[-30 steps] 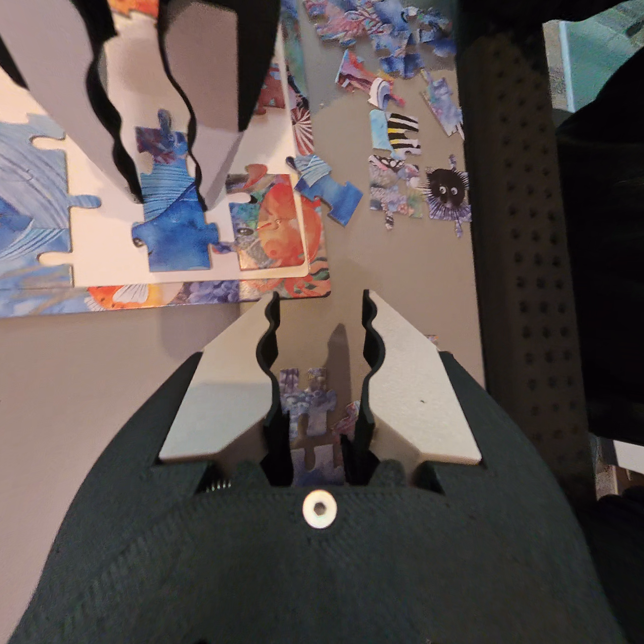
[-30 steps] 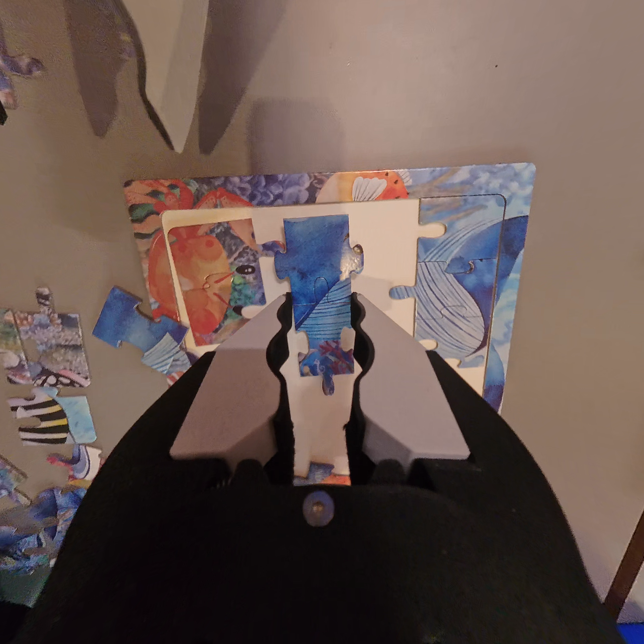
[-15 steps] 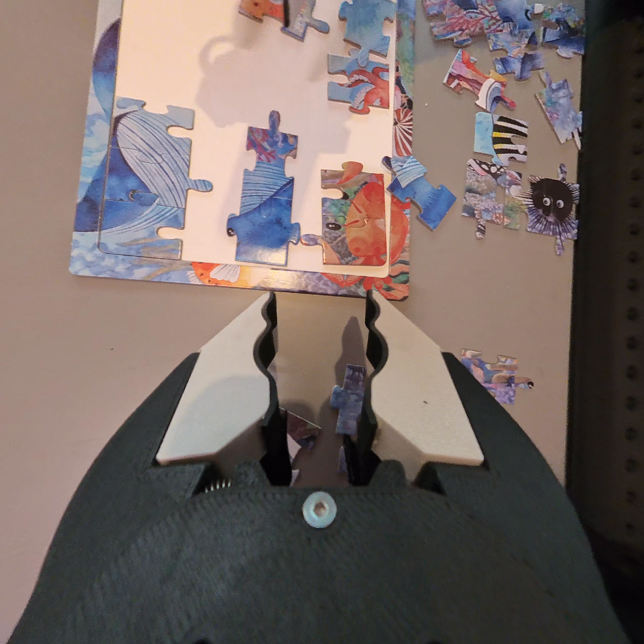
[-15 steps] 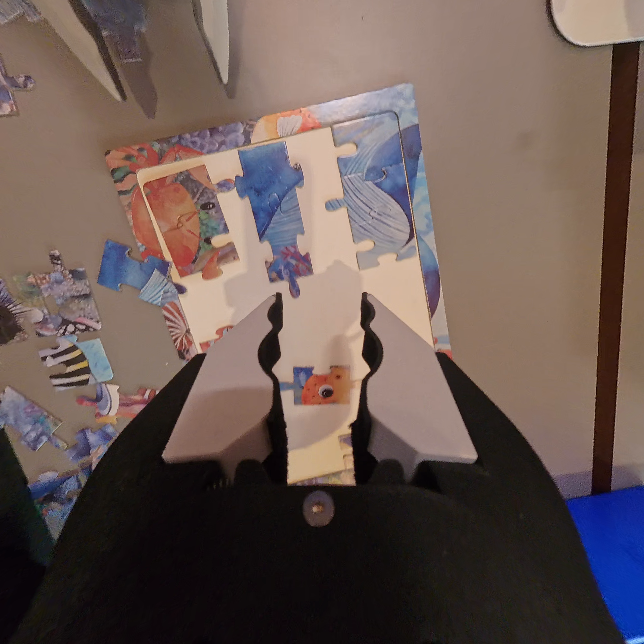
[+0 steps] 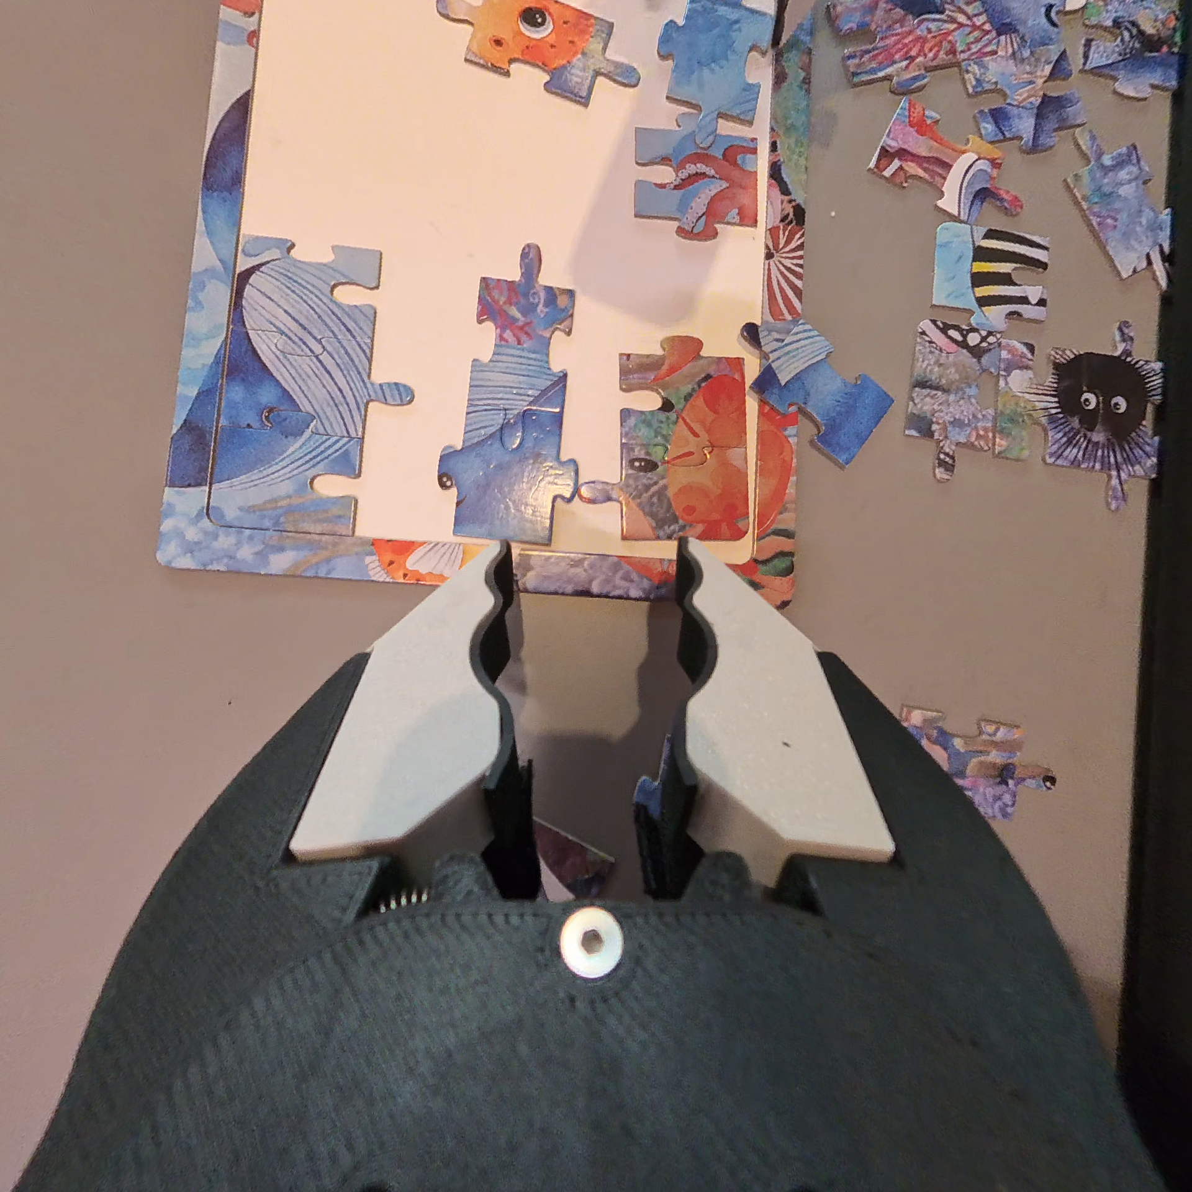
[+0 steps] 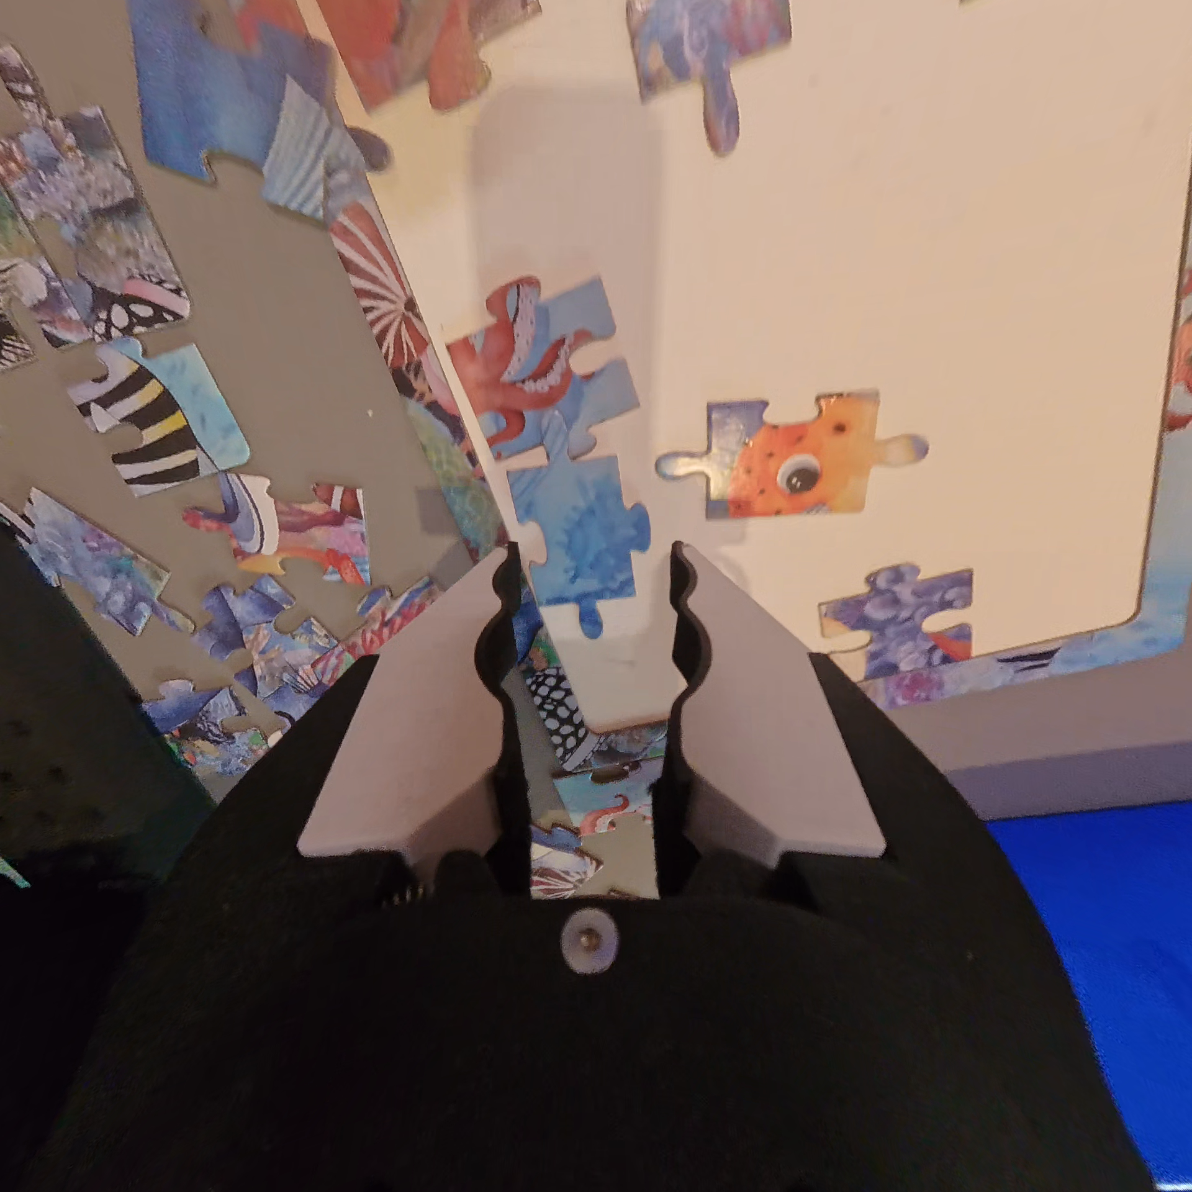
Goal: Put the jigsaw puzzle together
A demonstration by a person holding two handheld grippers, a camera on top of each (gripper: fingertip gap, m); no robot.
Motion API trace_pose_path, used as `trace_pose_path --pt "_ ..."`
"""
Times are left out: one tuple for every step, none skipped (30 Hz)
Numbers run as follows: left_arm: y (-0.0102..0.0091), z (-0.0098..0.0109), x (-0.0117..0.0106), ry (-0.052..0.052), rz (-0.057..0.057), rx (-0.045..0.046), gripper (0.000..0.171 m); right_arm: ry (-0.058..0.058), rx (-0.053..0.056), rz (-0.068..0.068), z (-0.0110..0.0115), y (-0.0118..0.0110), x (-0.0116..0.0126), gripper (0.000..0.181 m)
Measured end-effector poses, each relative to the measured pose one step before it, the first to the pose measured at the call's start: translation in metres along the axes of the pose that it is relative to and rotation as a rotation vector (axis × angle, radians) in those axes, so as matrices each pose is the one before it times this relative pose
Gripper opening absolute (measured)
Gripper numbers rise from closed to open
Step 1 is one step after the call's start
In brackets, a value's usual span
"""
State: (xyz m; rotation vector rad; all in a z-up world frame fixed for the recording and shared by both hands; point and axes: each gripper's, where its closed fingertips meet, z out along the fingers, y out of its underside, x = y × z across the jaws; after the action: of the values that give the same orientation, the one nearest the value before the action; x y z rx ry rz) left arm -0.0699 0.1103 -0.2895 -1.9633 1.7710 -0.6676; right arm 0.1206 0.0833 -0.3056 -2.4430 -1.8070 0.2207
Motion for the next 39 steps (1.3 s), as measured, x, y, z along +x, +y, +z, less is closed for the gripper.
trace_pose_path --pt "-0.00125 0.00074 -0.00016 -0.0021 0.0009 0.00234 0.049 0.0012 0.0045 0.0069 0.00098 0.0028 -0.00041 0.043" --pt "-0.001 0.00084 0.00017 -0.0004 0.0007 0.00144 0.049 0.0003 0.0004 0.0054 0.00163 0.00252 -0.00046 0.041" --pt "-0.00076 0.00085 0.00001 -0.0026 0.0013 0.00031 0.049 0.0022 -0.0046 0.0025 0.00203 0.00248 -0.00021 0.04" --pt "-0.00062 0.00079 0.0 -0.0041 0.0013 -0.0005 0.049 0.01 -0.0002 -0.0014 0.00131 0.00149 0.00072 0.039" --pt "-0.00058 0.00088 0.00035 -0.0017 0.0025 -0.00033 0.049 0.0073 0.011 0.0011 0.00008 -0.00035 0.00049 0.038" --pt "-0.00044 0.0008 0.00049 -0.0011 0.0032 -0.00067 0.049 0.0021 0.0113 0.0048 -0.00016 -0.0003 0.00008 0.039" --pt "-0.00059 0.00087 0.00033 -0.0006 0.0021 -0.0004 0.049 0.0033 0.0091 0.0025 0.00009 -0.00005 0.00049 0.038" --pt "-0.00043 0.00096 0.00059 0.0016 0.001 0.00033 0.049 0.0067 0.0074 0.0015 -0.00016 0.00034 0.00079 0.037" --pt "-0.00041 0.00095 0.00052 0.0018 0.001 0.00014 0.049 0.0141 0.0054 0.0036 -0.00135 0.00122 0.00148 0.037" --pt "-0.00024 0.00082 0.0001 -0.0003 0.0011 0.00003 0.049 0.0189 0.0058 0.0075 -0.00299 0.00217 0.00203 0.038" --pt "-0.00023 0.0007 0.00035 0.0018 0.0004 -0.00054 0.049 0.0107 0.0145 0.0092 -0.00447 0.00202 0.00021 0.038" --pt "-0.00033 0.00051 0.0005 0.0016 0.002 0.00065 0.049 0.0011 0.0213 0.0073 -0.00558 0.00215 -0.00206 0.039" --pt "-0.00033 0.00035 0.0004 0.0017 0.0021 0.00126 0.05 -0.0031 0.0209 0.007 -0.00589 0.00353 -0.00332 0.04" --pt "-0.00038 0.00039 0.00053 0.0027 0.001 0.00099 0.05 -0.0028 0.013 0.0108 -0.00552 0.00566 -0.00352 0.042" --pt "-0.00042 0.00029 0.00055 0.0023 0.0012 0.00147 0.05 0.0015 0.0022 0.0145 -0.00487 0.00811 -0.00312 0.043" --pt "-0.00026 0.00032 0.00043 0.0011 0.0019 0.00083 0.05 0.0073 -0.0041 0.0141 -0.0043 0.00975 -0.00262 0.045" --pt "-0.0002 0.00017 0.00055 0.0006 0.0019 0.00064 0.05 0.0072 -0.0043 0.0131 -0.00353 0.01045 -0.00279 0.046" --pt "-0.00025 0.00045 0.00086 0.0028 0.0005 0.00065 0.05 0.0061 -0.0017 0.0134 -0.00288 0.01041 -0.00264 0.046" --pt "-0.00018 0.00045 0.00083 0.0014 0.0011 -0.0003 0.05 0.0129 0.0019 0.0173 -0.00259 0.01055 -0.00088 0.047" --pt "-0.00005 0.00052 0.00038 -0.0022 0.0016 -0.00132 0.05 0.0209 0.0027 0.0257 -0.0022 0.01101 0.00152 0.049" --pt "-0.00059 0.00052 0.00048 -0.001 0.0017 -0.00048 0.051 0.022 0.0024 0.0325 -0.00187 0.01137 0.00323 0.051" --pt "-0.00122 0.00041 0.00064 0.0005 0.0015 0.00164 0.051 0.0185 0.0044 0.0365 -0.00115 0.01104 0.00385 0.053" --pt "-0.00158 0.00031 0.00031 -0.0018 0.002 0.00179 0.051 0.0101 0.0055 0.0363 -0.00035 0.01012 0.00323 0.055" --pt "-0.00166 0.00021 0.00009 -0.0027 0.002 0.00245 0.051 0.0082 0.0084 0.0327 0.00036 0.00842 0.00291 0.056" --pt "-0.00177 0.00026 0.00026 -0.0008 0.0003 0.00309 0.051 0.0042 0.0089 0.0306 0.00084 0.00652 0.00201 0.057" --pt "-0.00157 0.00052 0.00042 -0.0003 0.0003 0.00249 0.051 -0.0008 0.0023 0.0241 0.0016 0.00584 0.00055 0.059" --pt "-0.00108 0.00072 0.00031 -0.0013 0.001 0.00079 0.051 0.0004 -0.002 0.0146 0.00201 0.00536 0.00001 0.06" --pt "-0.00087 0.00072 0.00016 -0.0027 0.0003 -0.00027 0.051 -0.0016 -0.0017 0.0097 0.00258 0.00423 -0.00046 0.06" --pt "-0.0006 0.00078 0.00013 -0.0022 0.0001 -0.00085 0.051 -0.0041 0.0031 0.0082 0.00304 0.00254 -0.00073 0.06" --pt "-0.00053 0.00074 0.0002 -0.002 0.001 -0.00128 0.051 -0.007 0.0177 0.0094 0.00212 -0.00042 -0.00085 0.06" --pt "-0.00053 0.00058 0.00006 -0.0023 0.0009 -0.00067 0.051 -0.006 0.0332 0.014 0.00057 -0.00323 -0.00051 0.058" --pt "-0.00066 0.00038 0.0 -0.0016 0.0002 0.00044 0.051 -0.0013 0.0152 0.006 0.00083 -0.00075 -0.00003 0.055" --pt "-0.00066 0.00022 0.00008 -0.0007 -0.0006 0.00107 0.051 0.0028 0.0147 0.0063 0.00007 -0.00081 0.00052 0.053" --pt "-0.00062 0.00018 -0.00027 -0.0016 -0.0004 0.00127 0.051 -0.001 0.0117 0.0034 -0.00017 -0.00035 -0.00016 0.05" --pt "-0.00041 0.00016 -0.0003 -0.0017 -0.0003 0.00079 0.051 -0.0003 0.0092 0.004 -0.00045 0.00019 0.00038 0.044" --pt "-0.00016 0.00023 -0.00026 -0.0011 0.0001 0.00044 0.051 -0.001 0.0056 0.0061 -0.0007 0.00064 0.00078 0.033" --pt "-0.00001 -0.00002 -0.00027 -0.0012 -0.0001 0.00058 0.051 -0.0038 0.0082 0.007 -0.00033 0.00029 0.00055 0.029" --pt "0.0001 -0.00013 -0.00051 -0.0015 -0.0018 0.00077 0.051 -0.0053 0.0115 0.0028 -0.00018 -0.00002 -0.00029 0.029" --pt "0.00022 -0.00023 -0.00063 -0.0018 -0.0022 0.00102 0.051 -0.0052 0.0068 -0.0011 -0.00034 0.00054 -0.00071 0.029"
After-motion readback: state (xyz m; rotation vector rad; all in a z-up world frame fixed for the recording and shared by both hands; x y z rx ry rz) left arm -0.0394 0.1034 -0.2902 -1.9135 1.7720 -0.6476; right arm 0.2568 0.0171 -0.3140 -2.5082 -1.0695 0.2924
